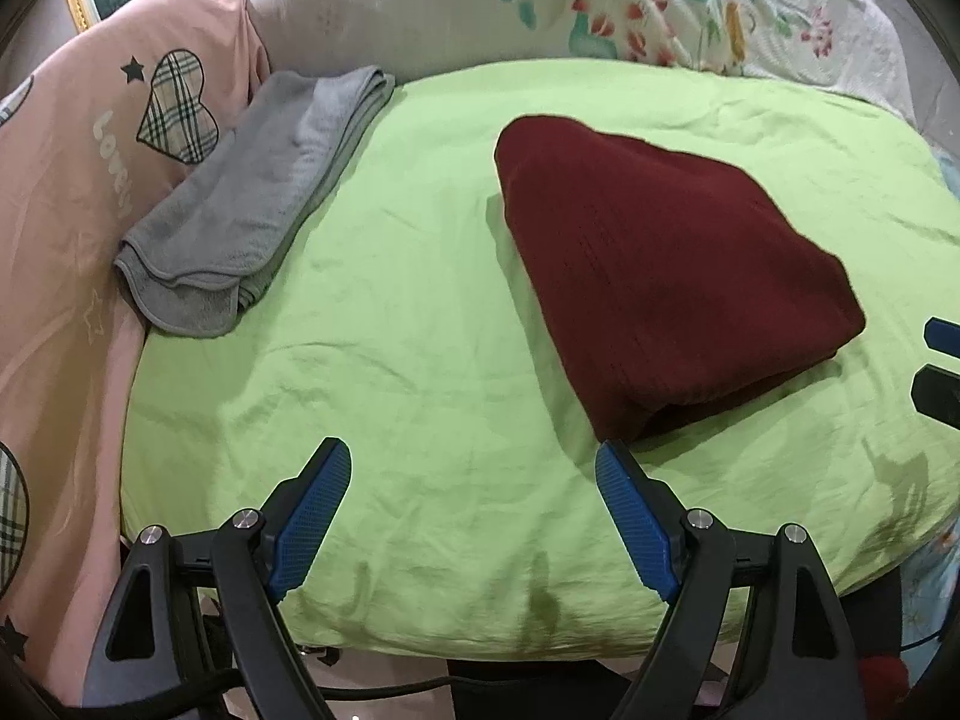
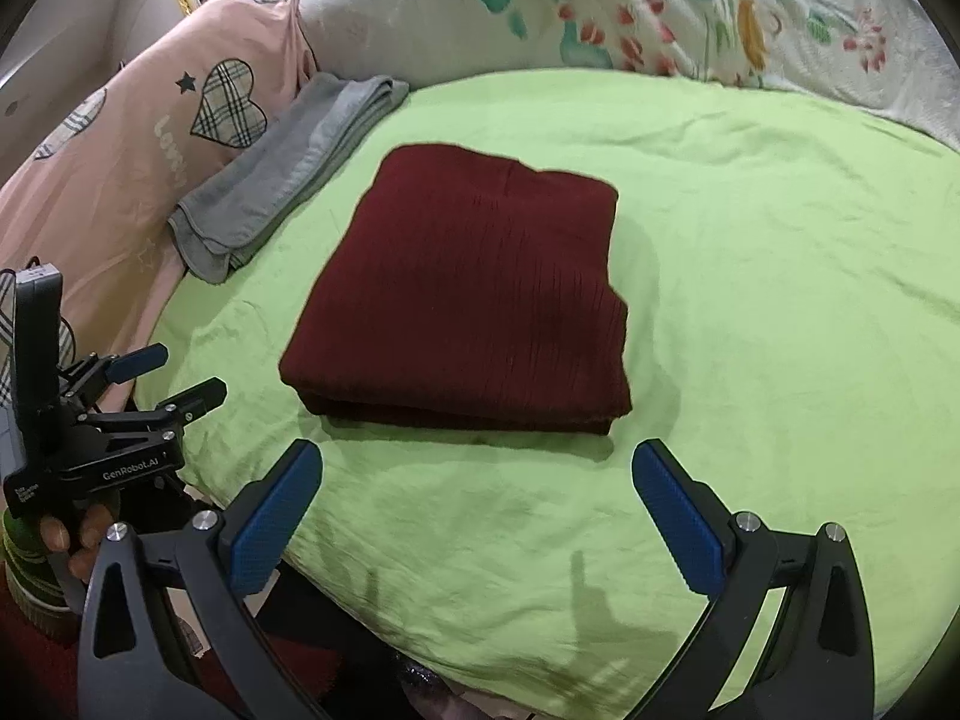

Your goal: Fold large clothes

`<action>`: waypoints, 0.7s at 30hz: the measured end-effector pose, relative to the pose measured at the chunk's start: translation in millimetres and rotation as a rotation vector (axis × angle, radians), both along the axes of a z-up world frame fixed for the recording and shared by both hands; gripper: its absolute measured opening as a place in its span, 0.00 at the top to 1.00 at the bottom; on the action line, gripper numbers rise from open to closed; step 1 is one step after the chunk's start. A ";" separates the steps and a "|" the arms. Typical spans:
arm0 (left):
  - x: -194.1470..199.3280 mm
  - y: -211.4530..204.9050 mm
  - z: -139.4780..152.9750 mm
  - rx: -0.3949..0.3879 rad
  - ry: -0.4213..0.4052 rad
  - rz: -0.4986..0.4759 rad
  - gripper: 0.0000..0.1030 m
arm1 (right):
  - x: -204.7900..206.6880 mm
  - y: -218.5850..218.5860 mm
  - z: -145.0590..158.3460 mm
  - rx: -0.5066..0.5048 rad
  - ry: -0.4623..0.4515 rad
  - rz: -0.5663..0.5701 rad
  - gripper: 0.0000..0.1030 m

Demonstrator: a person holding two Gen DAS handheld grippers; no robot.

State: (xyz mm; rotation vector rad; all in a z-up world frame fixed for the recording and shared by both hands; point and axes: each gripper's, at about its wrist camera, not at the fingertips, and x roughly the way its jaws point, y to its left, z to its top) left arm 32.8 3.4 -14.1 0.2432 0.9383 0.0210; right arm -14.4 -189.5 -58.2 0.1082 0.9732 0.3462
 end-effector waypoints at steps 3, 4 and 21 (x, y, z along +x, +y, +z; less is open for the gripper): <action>5.6 2.4 -3.3 0.001 0.011 0.006 0.18 | 4.4 2.7 -5.3 0.001 0.017 0.005 0.00; 6.4 2.2 -3.5 -0.001 0.012 0.008 0.18 | 6.1 3.5 -6.6 0.001 0.021 0.007 0.00; 15.2 -20.3 9.2 -0.052 -0.006 -0.046 0.18 | 20.5 6.5 -11.3 -0.002 0.035 0.030 0.00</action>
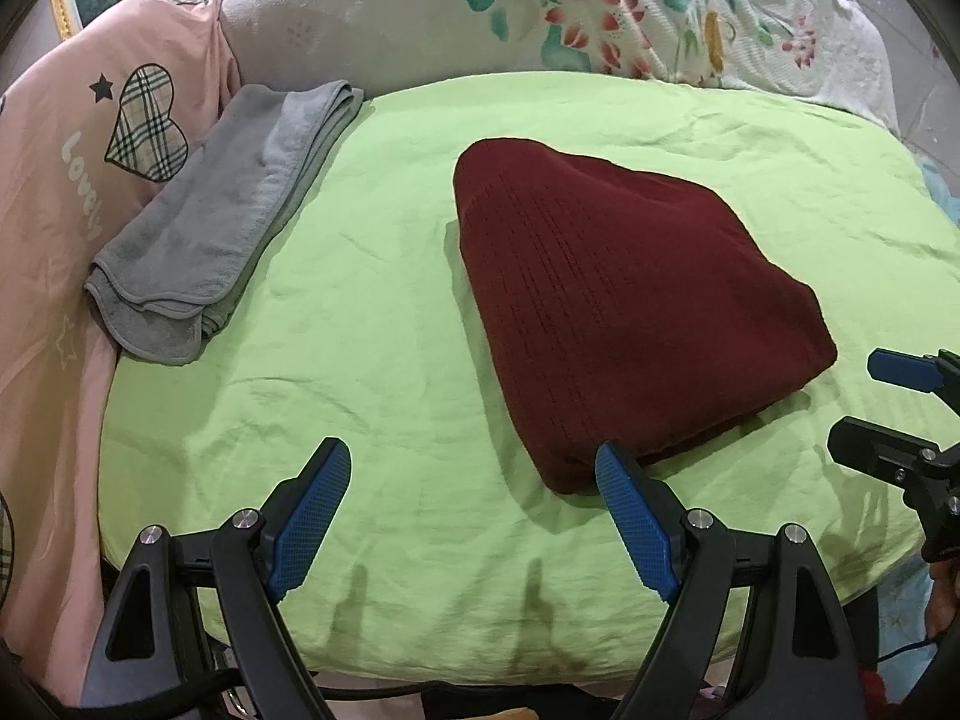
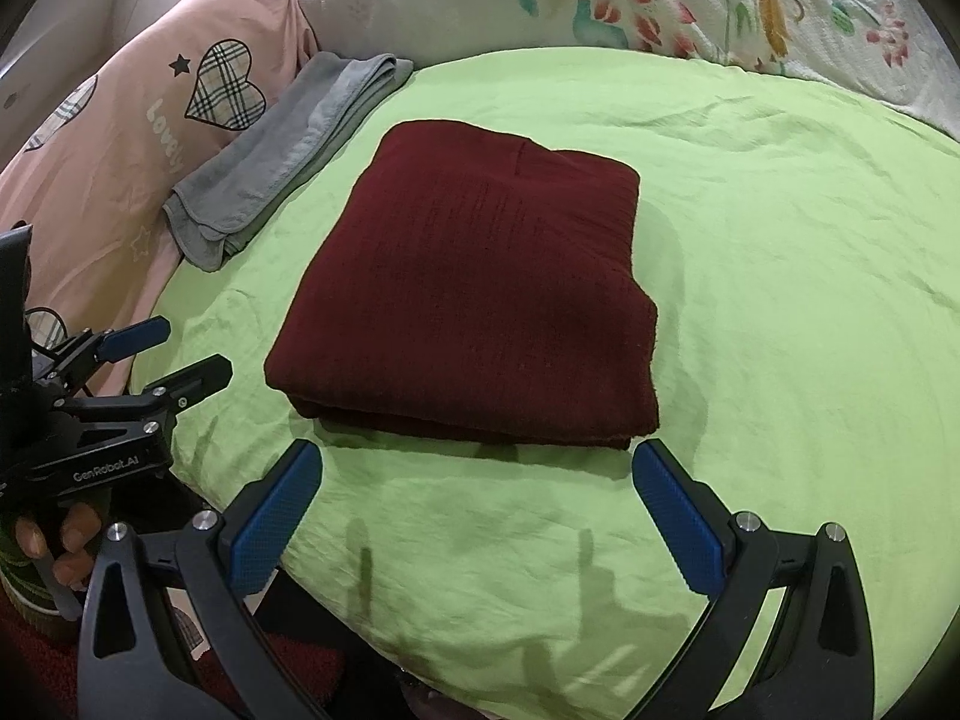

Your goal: Fold large clothes

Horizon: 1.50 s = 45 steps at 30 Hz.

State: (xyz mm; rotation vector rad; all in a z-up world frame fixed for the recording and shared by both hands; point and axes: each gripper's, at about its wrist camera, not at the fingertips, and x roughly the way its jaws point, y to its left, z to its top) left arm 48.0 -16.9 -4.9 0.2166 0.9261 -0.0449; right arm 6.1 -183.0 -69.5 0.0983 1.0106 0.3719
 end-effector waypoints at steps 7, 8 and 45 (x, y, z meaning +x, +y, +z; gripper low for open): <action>-0.5 0.2 1.0 -0.009 0.004 -0.002 0.18 | 3.5 -0.7 1.1 0.007 0.002 0.005 0.00; -0.2 0.4 1.3 -0.009 0.004 -0.004 0.18 | 4.2 -0.3 1.3 0.006 0.002 0.008 0.00; -0.5 3.1 -0.1 -0.015 0.007 0.007 0.18 | 6.0 7.7 2.0 -0.001 0.002 0.028 0.00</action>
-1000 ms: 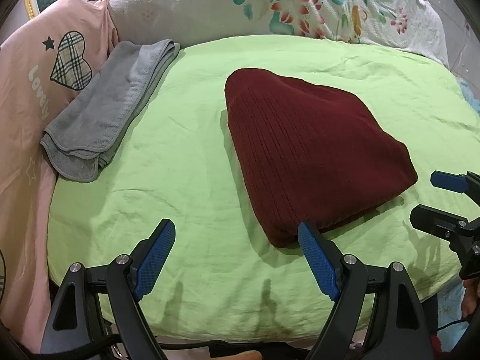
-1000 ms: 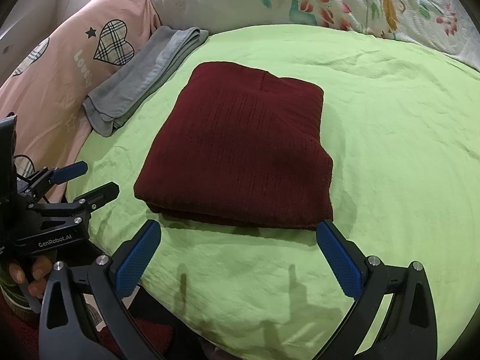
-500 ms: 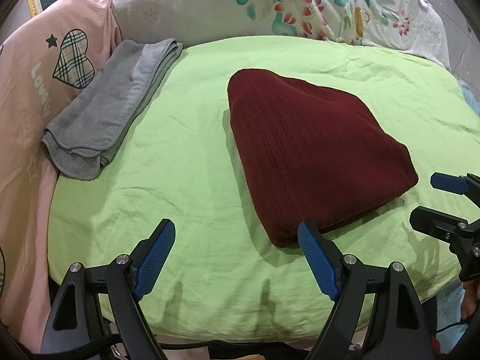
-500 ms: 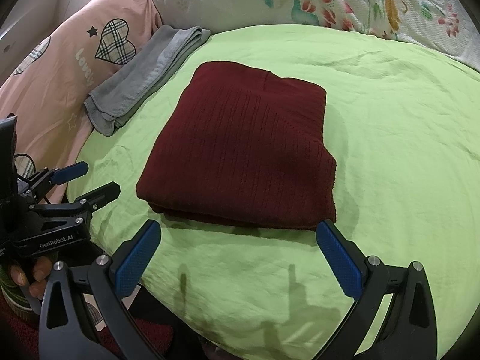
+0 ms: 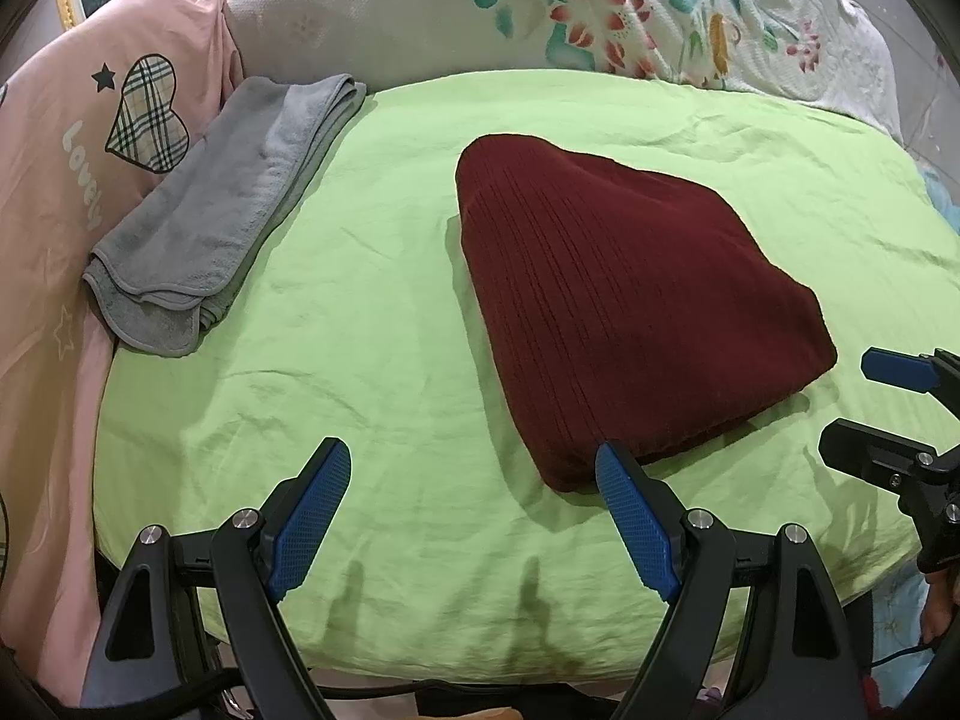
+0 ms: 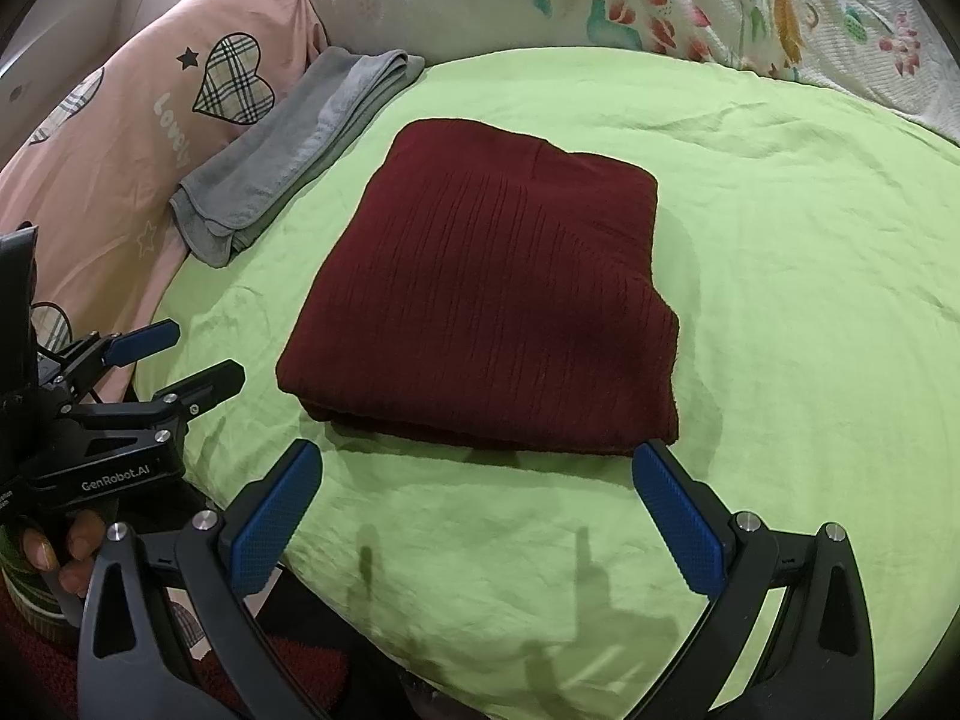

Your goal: Fold large clothes

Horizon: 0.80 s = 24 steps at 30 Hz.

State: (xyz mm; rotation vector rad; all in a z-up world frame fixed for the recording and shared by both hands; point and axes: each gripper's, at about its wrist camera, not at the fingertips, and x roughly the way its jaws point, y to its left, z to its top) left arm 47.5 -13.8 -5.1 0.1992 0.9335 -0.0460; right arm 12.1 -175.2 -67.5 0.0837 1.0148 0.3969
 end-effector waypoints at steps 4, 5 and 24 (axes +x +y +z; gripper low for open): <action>1.1 0.3 -1.1 -0.002 0.004 -0.001 0.18 | 0.5 -0.6 -0.4 0.000 0.000 0.001 0.00; 1.4 0.5 -1.0 -0.002 0.003 0.000 0.18 | 0.3 -0.5 -0.3 0.000 0.000 0.002 0.00; 0.7 -0.2 -1.5 -0.006 0.007 -0.001 0.18 | -0.8 0.1 0.0 0.003 0.001 -0.001 0.00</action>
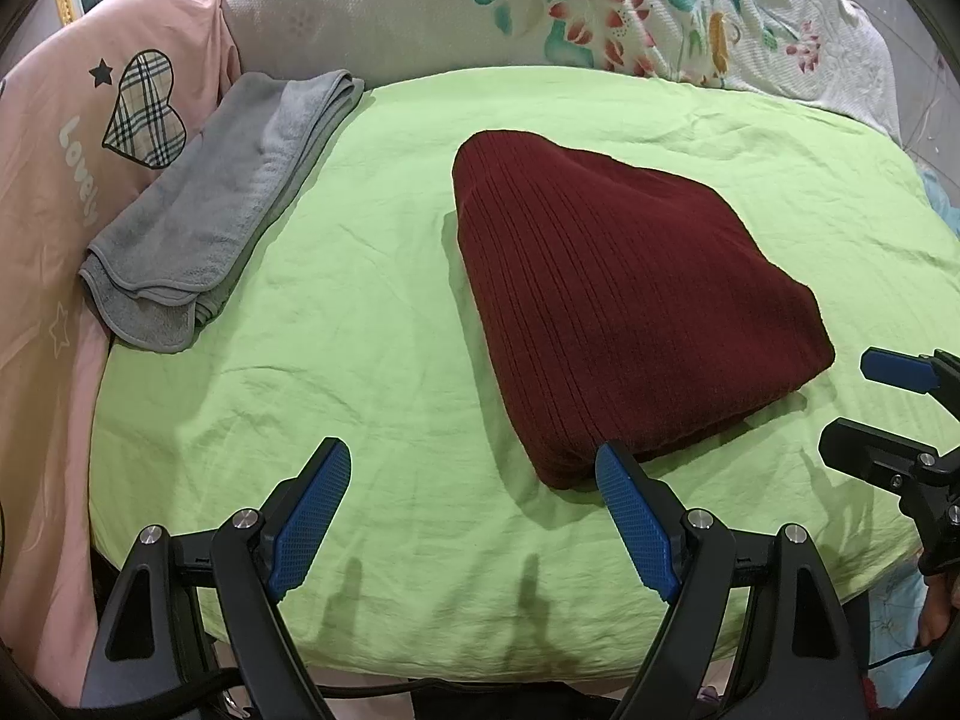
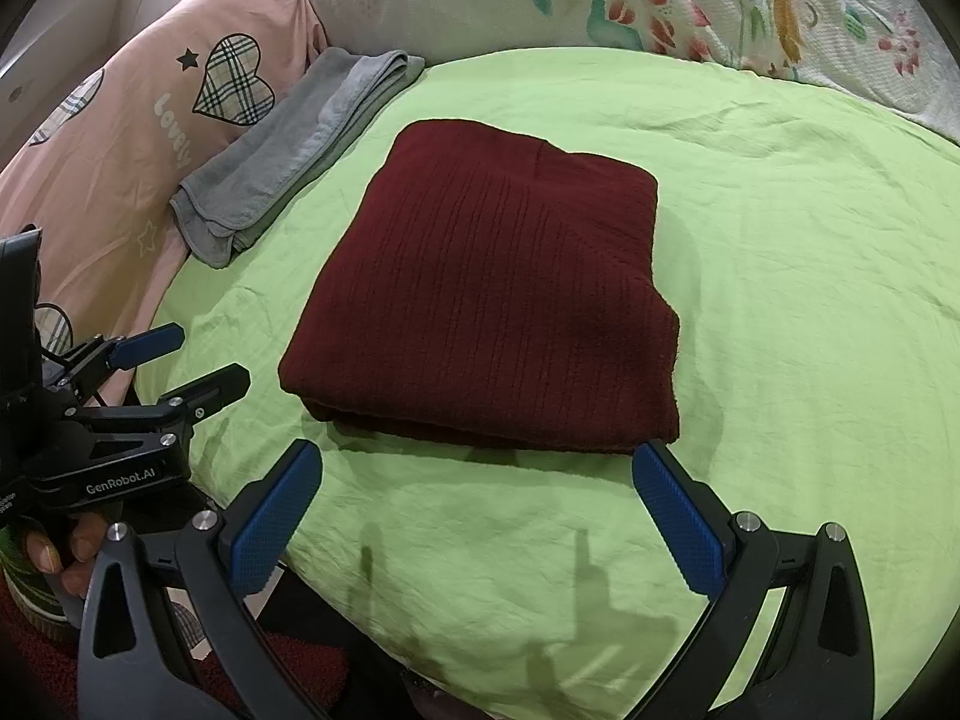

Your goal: Fold large clothes

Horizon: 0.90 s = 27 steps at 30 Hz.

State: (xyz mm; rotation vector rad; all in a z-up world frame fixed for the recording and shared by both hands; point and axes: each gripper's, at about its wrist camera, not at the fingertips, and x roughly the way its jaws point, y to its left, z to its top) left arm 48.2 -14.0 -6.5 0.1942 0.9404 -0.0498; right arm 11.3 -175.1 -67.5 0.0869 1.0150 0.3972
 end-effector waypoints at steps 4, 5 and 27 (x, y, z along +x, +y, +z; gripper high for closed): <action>0.2 -0.2 -0.2 0.002 -0.001 -0.001 0.18 | -0.4 0.1 0.1 0.000 0.000 0.001 0.00; 0.2 -0.5 -0.3 0.002 -0.001 -0.001 0.18 | -0.6 0.3 0.2 0.000 0.000 0.003 0.00; -2.9 -6.1 1.4 0.003 -0.004 -0.007 0.18 | 1.5 -0.1 2.5 0.003 -0.002 0.007 0.00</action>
